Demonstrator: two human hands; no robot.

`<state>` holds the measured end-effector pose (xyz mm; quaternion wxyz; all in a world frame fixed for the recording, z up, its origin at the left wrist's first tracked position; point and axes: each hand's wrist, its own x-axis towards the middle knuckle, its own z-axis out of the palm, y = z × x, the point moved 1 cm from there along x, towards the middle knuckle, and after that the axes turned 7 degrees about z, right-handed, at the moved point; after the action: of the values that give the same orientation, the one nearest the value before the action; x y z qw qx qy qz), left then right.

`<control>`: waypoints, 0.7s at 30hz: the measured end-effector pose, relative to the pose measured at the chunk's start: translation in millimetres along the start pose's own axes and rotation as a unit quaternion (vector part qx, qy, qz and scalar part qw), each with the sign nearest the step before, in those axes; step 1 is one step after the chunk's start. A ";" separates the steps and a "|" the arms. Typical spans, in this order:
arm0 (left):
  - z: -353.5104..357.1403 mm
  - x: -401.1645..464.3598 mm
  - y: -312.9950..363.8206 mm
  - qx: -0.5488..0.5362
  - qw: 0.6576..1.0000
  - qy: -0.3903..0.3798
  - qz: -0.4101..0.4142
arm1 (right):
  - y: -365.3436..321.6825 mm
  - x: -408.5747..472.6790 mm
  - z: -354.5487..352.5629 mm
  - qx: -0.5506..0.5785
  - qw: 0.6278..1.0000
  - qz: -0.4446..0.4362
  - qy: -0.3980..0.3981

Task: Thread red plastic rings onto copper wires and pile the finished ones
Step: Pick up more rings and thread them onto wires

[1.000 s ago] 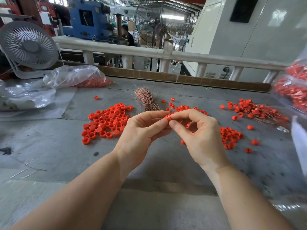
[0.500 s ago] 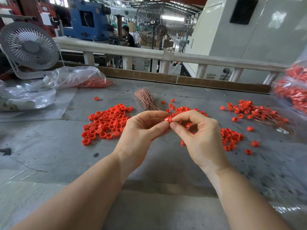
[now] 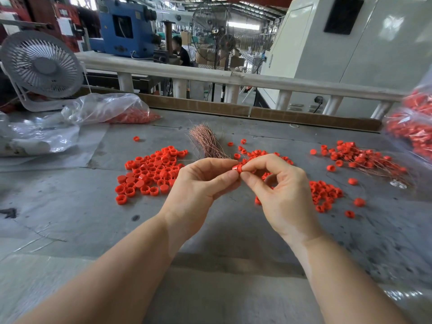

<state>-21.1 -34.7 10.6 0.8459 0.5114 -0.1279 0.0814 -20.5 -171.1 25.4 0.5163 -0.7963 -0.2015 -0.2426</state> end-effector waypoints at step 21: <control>1.1 0.3 -0.5 -0.031 0.999 0.011 -0.032 | 4.5 -0.5 1.4 0.002 1.000 0.005 -0.007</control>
<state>-20.9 -35.9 10.8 0.8651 0.4875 -0.1044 0.0557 -18.1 -171.5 21.4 0.5173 -0.7983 -0.2015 -0.2335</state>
